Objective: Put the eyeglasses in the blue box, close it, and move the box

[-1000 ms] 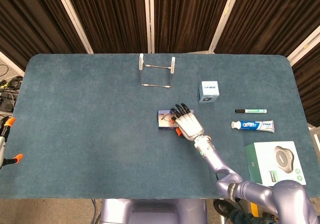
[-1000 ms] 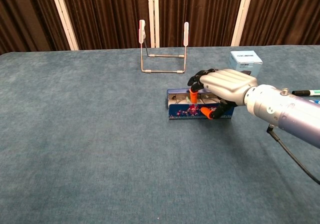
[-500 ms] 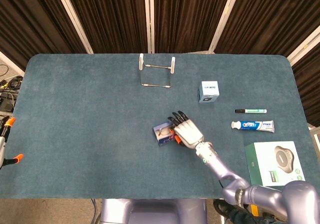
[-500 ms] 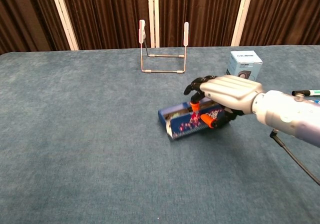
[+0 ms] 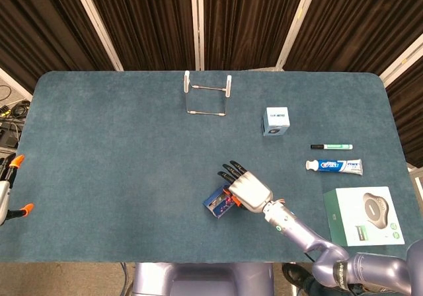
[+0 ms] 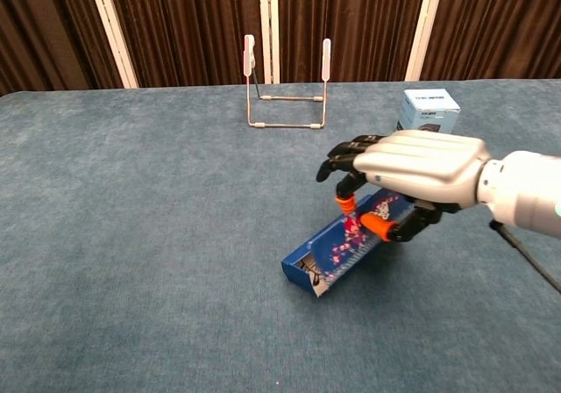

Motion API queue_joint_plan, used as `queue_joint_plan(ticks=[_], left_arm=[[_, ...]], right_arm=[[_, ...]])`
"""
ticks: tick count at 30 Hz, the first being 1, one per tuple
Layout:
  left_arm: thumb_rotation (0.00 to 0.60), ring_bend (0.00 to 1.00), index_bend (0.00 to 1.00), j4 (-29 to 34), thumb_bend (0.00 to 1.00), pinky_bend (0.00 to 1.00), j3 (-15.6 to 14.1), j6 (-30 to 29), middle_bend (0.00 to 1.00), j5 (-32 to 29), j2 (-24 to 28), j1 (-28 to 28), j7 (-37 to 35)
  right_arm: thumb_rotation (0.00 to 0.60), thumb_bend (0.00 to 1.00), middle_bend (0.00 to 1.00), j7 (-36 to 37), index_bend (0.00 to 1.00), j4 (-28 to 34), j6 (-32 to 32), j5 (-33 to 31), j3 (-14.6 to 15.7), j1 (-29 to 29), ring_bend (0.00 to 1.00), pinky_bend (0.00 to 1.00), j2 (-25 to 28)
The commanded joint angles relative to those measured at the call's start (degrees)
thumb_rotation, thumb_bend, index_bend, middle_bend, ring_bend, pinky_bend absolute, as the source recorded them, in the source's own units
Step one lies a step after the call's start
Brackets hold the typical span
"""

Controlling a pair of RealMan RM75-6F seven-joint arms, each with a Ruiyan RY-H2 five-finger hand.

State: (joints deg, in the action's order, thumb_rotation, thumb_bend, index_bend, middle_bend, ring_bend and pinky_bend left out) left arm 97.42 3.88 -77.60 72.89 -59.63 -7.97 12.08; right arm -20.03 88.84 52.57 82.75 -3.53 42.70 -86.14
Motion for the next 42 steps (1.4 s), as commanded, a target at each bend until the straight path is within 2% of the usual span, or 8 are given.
queue_joint_plan(ticks=[1, 18, 22, 25, 27, 30, 36, 42], left_arm=[[0.600, 0.00, 0.00, 0.1, 0.00, 0.00, 0.0, 0.0, 0.00, 0.1, 0.0, 0.0, 0.0], [0.600, 0.00, 0.00, -0.3, 0.00, 0.00, 0.0, 0.5, 0.00, 0.0, 0.4, -0.1, -1.2], [0.600, 0.00, 0.00, -0.3, 0.00, 0.00, 0.0, 0.5, 0.00, -0.1, 0.4, -0.1, -1.2], [0.600, 0.00, 0.00, -0.4, 0.00, 0.00, 0.0, 0.6, 0.00, -0.1, 0.4, -0.1, -1.2], [0.600, 0.00, 0.00, -0.4, 0.00, 0.00, 0.0, 0.6, 0.00, -0.1, 0.3, -0.2, -1.1], [0.600, 0.00, 0.00, -0.5, 0.00, 0.00, 0.0, 0.7, 0.00, -0.1, 0.3, -0.2, -1.1], [0.600, 0.00, 0.00, -0.6, 0.00, 0.00, 0.0, 0.8, 0.00, -0.2, 0.3, -0.3, -1.2], [0.600, 0.00, 0.00, -0.3, 0.00, 0.00, -0.2, 0.6, 0.00, 0.1, 0.2, -0.2, -0.7]], right_arm=[[0.600, 0.54, 0.13, -1.7, 0.64, -0.1, -1.0, -1.8, -1.2, 0.9, 0.00, 0.00, -1.2], [0.600, 0.54, 0.13, -11.4, 0.63, -3.7, -3.5, -10.4, -3.3, 4.4, 0.00, 0.00, -7.2], [0.600, 0.52, 0.12, -11.5, 0.55, -4.1, -3.0, -10.5, -3.2, 4.5, 0.00, 0.00, -7.9], [0.600, 0.38, 0.10, -11.7, 0.39, -4.6, -2.3, -10.3, -3.2, 4.4, 0.00, 0.00, -8.5], [0.600, 0.18, 0.06, -11.9, 0.26, -5.7, -0.3, -9.7, -3.4, 4.1, 0.00, 0.00, -9.6], [0.600, 0.01, 0.01, -11.5, 0.14, -6.4, 2.0, -8.8, -3.6, 3.5, 0.00, 0.00, -10.9], [0.600, 0.00, 0.00, -8.6, 0.11, -2.2, 3.9, -6.6, -3.9, 2.8, 0.00, 0.00, -8.3], [0.600, 0.00, 0.00, -7.5, 0.09, 3.3, -1.2, -7.2, -2.8, 3.9, 0.00, 0.00, -2.1]])
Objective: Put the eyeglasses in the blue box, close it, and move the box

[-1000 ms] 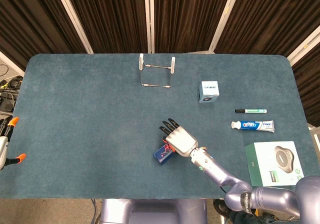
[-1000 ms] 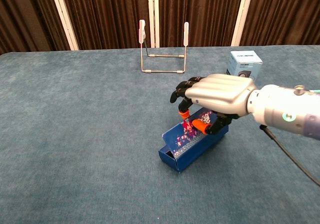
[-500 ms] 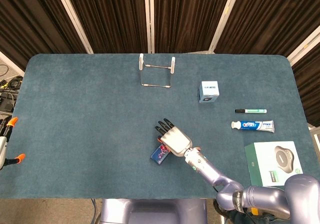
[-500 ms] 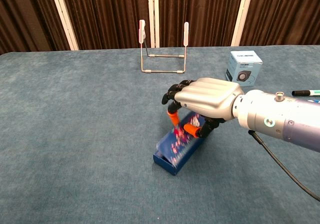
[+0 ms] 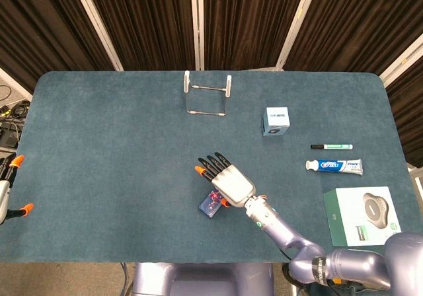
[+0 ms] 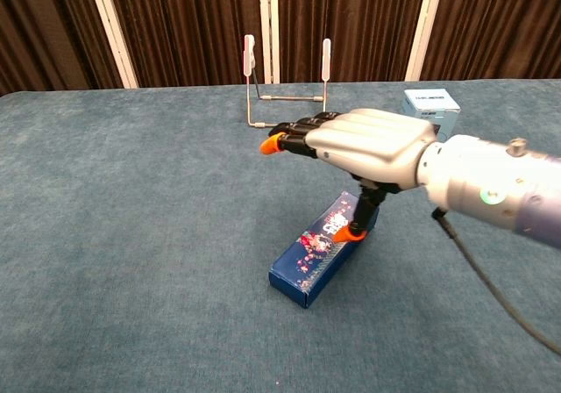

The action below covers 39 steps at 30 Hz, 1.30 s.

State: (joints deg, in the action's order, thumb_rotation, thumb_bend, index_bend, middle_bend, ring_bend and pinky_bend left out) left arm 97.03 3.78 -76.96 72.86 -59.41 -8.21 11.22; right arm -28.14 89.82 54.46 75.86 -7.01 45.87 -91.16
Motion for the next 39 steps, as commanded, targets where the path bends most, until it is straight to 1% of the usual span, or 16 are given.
queue_joint_plan(ticks=[1, 4, 7, 10, 13, 16, 20, 22, 23, 27, 32, 34, 36, 37, 39], left_arm=[[0.600, 0.00, 0.00, 0.2, 0.00, 0.00, -0.1, -0.2, 0.00, 0.2, -0.1, 0.0, 0.3], [0.600, 0.00, 0.00, 0.4, 0.00, 0.00, -0.2, -0.5, 0.00, 0.4, -0.1, 0.1, 0.6], [0.600, 0.00, 0.00, 0.5, 0.00, 0.00, -0.2, -0.7, 0.00, 0.6, -0.1, 0.2, 0.7], [0.600, 0.00, 0.00, 0.2, 0.00, 0.00, -0.1, -0.4, 0.00, 0.2, -0.2, 0.1, 0.7], [0.600, 0.00, 0.00, 0.0, 0.00, 0.00, 0.0, -0.1, 0.00, -0.1, -0.2, 0.0, 0.5], [0.600, 0.00, 0.00, -0.3, 0.00, 0.00, 0.1, 0.2, 0.00, -0.5, -0.2, -0.1, 0.2], [0.600, 0.00, 0.00, -0.5, 0.00, 0.00, 0.2, 0.3, 0.00, -0.8, -0.1, 0.0, -0.3], [0.600, 0.00, 0.00, -0.6, 0.00, 0.00, 0.2, 0.3, 0.00, -0.9, 0.0, 0.0, -0.5], [0.600, 0.00, 0.00, -0.7, 0.00, 0.00, 0.2, 0.3, 0.00, -1.0, 0.0, 0.0, -0.5], [0.600, 0.00, 0.00, -0.6, 0.00, 0.00, 0.2, 0.3, 0.00, -0.9, 0.0, 0.0, -0.4], [0.600, 0.00, 0.00, -0.4, 0.00, 0.00, 0.2, 0.2, 0.00, -0.8, -0.1, 0.0, -0.1], [0.600, 0.00, 0.00, -0.4, 0.00, 0.00, 0.1, 0.3, 0.00, -0.7, -0.1, -0.1, 0.0], [0.600, 0.00, 0.00, -0.3, 0.00, 0.00, 0.1, 0.2, 0.00, -0.6, -0.1, -0.1, 0.1], [0.600, 0.00, 0.00, -0.3, 0.00, 0.00, 0.1, 0.2, 0.00, -0.6, -0.2, -0.1, 0.2], [0.600, 0.00, 0.00, -0.2, 0.00, 0.00, 0.1, 0.2, 0.00, -0.6, -0.1, -0.1, 0.2]], right_arm=[[0.600, 0.00, 0.00, 0.6, 0.09, 2.7, -4.4, -0.7, 1.0, 1.1, 0.00, 0.00, 3.8], [0.600, 0.02, 0.00, 1.3, 0.08, 3.1, -7.6, -1.5, 1.6, 2.2, 0.00, 0.00, 5.2], [0.600, 0.03, 0.00, 2.1, 0.08, 2.0, -10.2, -1.7, 2.2, 3.3, 0.00, 0.00, 5.5], [0.600, 0.04, 0.00, 3.0, 0.08, -2.3, -11.1, 0.8, 3.0, 4.4, 0.00, 0.00, 2.9], [0.600, 0.06, 0.02, 4.3, 0.08, -4.5, -11.2, 2.3, 3.3, 4.8, 0.00, 0.00, 1.5], [0.600, 0.11, 0.04, 4.7, 0.10, -6.3, -11.9, 3.2, 3.7, 5.4, 0.00, 0.00, 0.6], [0.600, 0.16, 0.12, 3.5, 0.18, -8.4, -13.5, 3.2, 4.3, 6.4, 0.00, 0.00, -0.4], [0.600, 0.17, 0.15, 3.0, 0.19, -8.6, -13.6, 3.0, 4.5, 6.5, 0.01, 0.00, -0.5], [0.600, 0.18, 0.18, 2.8, 0.22, -8.8, -13.4, 2.9, 4.6, 6.4, 0.02, 0.00, -0.6], [0.600, 0.23, 0.28, 2.6, 0.38, -9.1, -12.7, 2.6, 4.6, 6.1, 0.09, 0.00, -0.9], [0.600, 0.27, 0.31, 3.0, 0.45, -9.2, -11.9, 2.6, 4.7, 5.7, 0.11, 0.00, -0.9], [0.600, 0.27, 0.31, 3.2, 0.45, -9.3, -11.5, 2.8, 4.8, 5.5, 0.11, 0.00, -0.8], [0.600, 0.27, 0.28, 3.5, 0.40, -9.2, -11.4, 2.9, 5.0, 5.4, 0.11, 0.00, -0.6], [0.600, 0.26, 0.23, 3.6, 0.34, -9.0, -11.3, 2.9, 5.1, 5.2, 0.09, 0.00, -0.3], [0.600, 0.22, 0.11, 3.2, 0.17, -8.3, -11.1, 2.5, 5.2, 4.9, 0.03, 0.00, 0.2]])
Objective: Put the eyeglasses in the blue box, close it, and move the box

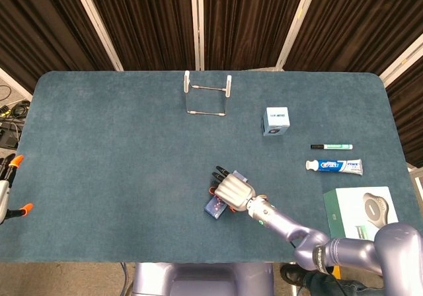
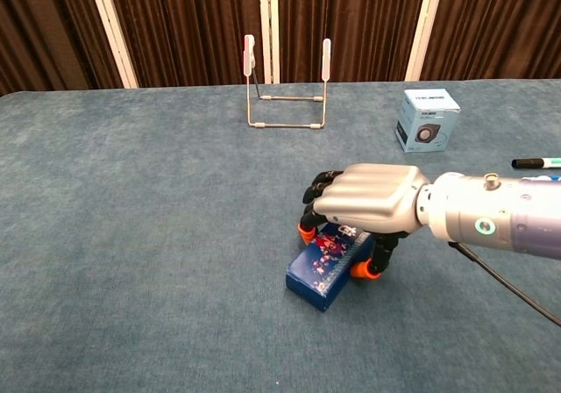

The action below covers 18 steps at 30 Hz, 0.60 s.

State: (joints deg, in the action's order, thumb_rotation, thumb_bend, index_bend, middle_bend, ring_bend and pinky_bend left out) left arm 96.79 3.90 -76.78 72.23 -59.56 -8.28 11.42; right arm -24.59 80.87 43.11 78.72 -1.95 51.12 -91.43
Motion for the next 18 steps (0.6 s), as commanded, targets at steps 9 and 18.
queue_joint_plan(ticks=[9, 18], left_arm=[[0.600, 0.00, 0.00, 0.8, 0.00, 0.00, -0.3, -1.3, 0.00, 1.4, 0.7, 0.6, -0.9], [0.600, 0.00, 0.00, 2.7, 0.00, 0.00, -1.2, -5.7, 0.00, 5.5, 2.0, 2.7, -2.1]], right_arm=[[0.600, 0.00, 0.00, -4.8, 0.00, 10.1, 10.7, -0.3, -0.5, -5.2, 0.00, 0.00, 7.0], [0.600, 0.00, 0.00, 4.4, 0.00, 17.5, 30.9, 7.6, 0.4, -16.9, 0.00, 0.00, 19.4]])
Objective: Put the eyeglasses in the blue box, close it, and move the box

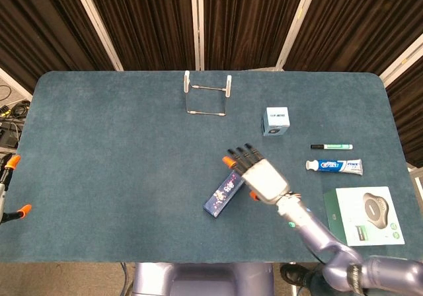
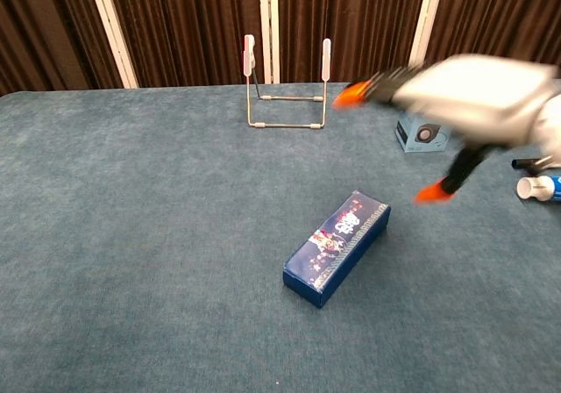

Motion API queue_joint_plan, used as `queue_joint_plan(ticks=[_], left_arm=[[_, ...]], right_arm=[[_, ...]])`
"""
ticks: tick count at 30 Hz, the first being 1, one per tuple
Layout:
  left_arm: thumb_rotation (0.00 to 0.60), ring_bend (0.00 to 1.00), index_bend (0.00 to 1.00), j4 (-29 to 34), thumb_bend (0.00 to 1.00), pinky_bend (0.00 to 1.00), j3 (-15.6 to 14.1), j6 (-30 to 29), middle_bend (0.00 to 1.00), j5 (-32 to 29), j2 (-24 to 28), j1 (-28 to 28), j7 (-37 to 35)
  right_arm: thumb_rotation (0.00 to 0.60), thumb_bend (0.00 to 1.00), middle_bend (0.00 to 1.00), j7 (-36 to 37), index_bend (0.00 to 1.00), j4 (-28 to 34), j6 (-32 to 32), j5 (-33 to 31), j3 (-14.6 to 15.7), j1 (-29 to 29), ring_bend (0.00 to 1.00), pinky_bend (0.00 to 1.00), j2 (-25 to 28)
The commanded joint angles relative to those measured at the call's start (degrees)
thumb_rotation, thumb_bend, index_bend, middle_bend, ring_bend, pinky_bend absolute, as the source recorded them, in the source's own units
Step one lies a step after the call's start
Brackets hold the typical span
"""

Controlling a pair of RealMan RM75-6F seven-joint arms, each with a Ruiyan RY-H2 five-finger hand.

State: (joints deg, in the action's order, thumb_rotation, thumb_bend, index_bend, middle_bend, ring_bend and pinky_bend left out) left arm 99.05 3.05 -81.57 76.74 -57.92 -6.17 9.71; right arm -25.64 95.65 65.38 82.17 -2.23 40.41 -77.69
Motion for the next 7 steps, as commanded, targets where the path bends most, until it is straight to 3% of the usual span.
queue_joint_plan(ticks=[1, 7], left_arm=[[0.600, 0.00, 0.00, 0.6, 0.00, 0.00, -0.4, -1.3, 0.00, 1.5, 0.4, 0.7, -0.5], [0.600, 0.00, 0.00, 0.7, 0.00, 0.00, -0.7, -2.6, 0.00, 3.2, 0.5, 1.3, -1.0]], right_arm=[[0.600, 0.00, 0.00, 6.6, 0.00, 2.5, 10.3, 4.7, 1.0, -7.4, 0.00, 0.00, 6.5], [0.600, 0.00, 0.00, 11.6, 0.09, -1.7, 18.3, 6.9, 2.3, -13.8, 0.00, 0.00, 9.3]])
